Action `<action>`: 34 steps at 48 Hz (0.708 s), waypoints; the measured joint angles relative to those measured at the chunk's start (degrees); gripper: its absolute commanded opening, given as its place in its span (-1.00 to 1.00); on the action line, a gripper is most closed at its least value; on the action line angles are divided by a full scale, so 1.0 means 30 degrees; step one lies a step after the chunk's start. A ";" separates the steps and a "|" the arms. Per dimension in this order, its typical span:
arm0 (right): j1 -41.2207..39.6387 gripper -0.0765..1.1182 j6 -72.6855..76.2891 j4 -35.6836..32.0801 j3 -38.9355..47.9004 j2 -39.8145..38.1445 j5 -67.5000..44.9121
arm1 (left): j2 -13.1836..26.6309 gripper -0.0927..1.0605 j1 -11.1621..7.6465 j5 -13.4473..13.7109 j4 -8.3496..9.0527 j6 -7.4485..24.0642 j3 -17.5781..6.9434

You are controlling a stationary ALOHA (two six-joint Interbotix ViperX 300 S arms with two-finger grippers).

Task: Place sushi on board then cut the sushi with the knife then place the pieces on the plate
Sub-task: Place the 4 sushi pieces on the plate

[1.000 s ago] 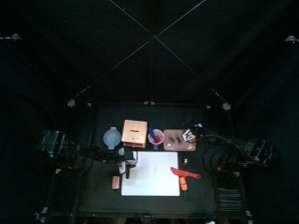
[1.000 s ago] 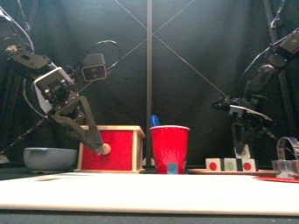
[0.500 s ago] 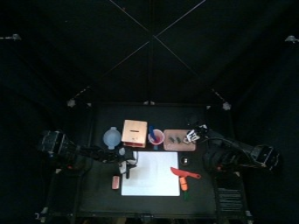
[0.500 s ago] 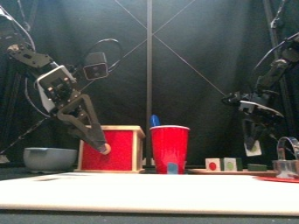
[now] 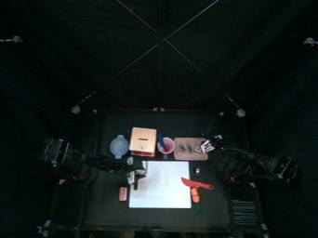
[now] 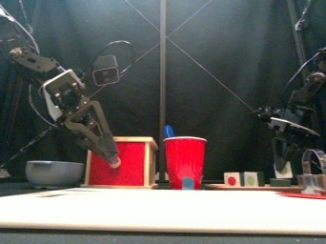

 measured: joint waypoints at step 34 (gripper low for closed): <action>0.0820 0.50 -0.0029 -0.0059 -0.1025 -0.1670 -0.0322 | 0.0029 0.57 -0.0059 0.0029 -0.0088 0.0000 0.0000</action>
